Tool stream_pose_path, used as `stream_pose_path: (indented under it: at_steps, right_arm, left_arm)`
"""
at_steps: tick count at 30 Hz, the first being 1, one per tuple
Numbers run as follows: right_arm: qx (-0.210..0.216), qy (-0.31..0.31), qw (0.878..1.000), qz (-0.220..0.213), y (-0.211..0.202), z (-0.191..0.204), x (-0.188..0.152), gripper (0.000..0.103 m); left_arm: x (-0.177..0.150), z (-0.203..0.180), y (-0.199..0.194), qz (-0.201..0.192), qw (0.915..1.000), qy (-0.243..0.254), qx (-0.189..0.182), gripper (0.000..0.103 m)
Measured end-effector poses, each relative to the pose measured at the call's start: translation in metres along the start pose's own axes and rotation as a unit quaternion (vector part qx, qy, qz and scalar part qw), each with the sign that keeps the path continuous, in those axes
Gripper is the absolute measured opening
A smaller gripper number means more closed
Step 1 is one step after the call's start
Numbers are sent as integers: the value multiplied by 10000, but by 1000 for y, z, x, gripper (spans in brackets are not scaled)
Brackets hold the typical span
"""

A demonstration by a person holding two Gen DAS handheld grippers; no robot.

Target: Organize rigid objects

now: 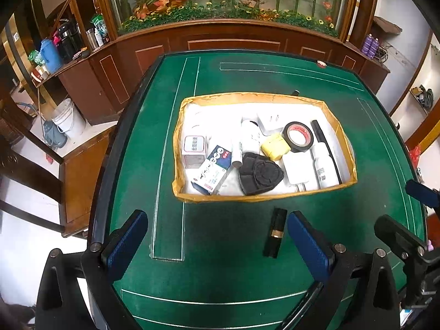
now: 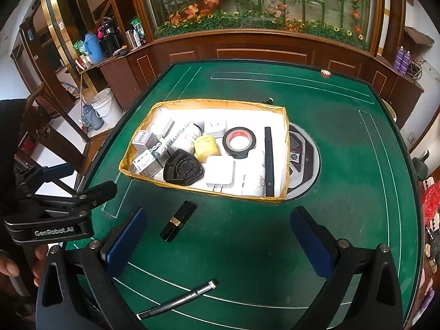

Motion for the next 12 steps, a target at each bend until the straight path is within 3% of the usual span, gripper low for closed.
stream_pose_path:
  at_steps: [12]
  right_arm:
    - [-110, 94, 9999, 55, 4, -17, 1, 103]
  left_arm:
    - [6, -8, 14, 70, 9999, 82, -22, 102]
Point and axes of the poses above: each gripper's, at about its wrist camera, not at the fingertips, and y roughly the way its jaws point, z to its left, x to its top, the point moved 6 cm from there along y, roughly the way its jaws point, and after that the axes turned 10 degrees about y, right-handed, at the moved point
